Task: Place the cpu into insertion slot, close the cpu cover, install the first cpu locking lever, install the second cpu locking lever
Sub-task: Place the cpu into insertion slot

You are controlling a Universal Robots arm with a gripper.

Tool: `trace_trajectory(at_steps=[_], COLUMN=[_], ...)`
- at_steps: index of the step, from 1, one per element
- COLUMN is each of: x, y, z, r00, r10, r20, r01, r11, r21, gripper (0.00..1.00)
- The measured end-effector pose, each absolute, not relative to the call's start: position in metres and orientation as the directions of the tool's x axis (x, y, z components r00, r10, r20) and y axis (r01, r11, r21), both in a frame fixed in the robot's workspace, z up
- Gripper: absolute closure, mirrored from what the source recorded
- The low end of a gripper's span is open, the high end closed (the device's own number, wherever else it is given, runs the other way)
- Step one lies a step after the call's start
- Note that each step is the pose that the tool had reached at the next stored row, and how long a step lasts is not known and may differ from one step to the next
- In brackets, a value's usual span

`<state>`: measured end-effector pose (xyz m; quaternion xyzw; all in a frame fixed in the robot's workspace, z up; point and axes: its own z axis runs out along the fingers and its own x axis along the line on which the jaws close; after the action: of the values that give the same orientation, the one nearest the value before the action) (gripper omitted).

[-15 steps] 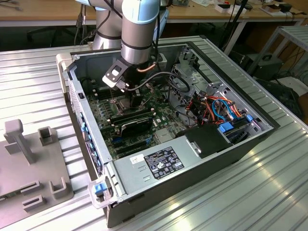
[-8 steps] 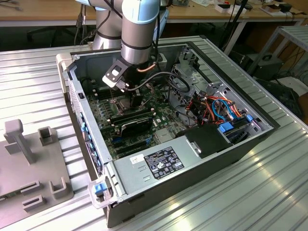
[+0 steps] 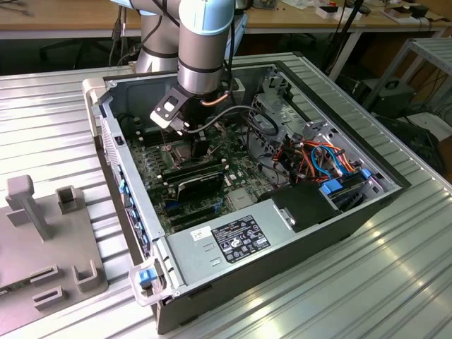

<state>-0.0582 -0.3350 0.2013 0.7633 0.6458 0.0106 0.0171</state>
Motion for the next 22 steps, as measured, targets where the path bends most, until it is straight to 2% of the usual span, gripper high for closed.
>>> trace_trajectory(at_steps=[22], x=[-0.0676], y=[-0.3355], z=[0.2013], r00=[0.153], r10=[0.988], r20=[-0.004], r01=[0.987], r11=[-0.153], r21=[0.039], gripper=[0.35])
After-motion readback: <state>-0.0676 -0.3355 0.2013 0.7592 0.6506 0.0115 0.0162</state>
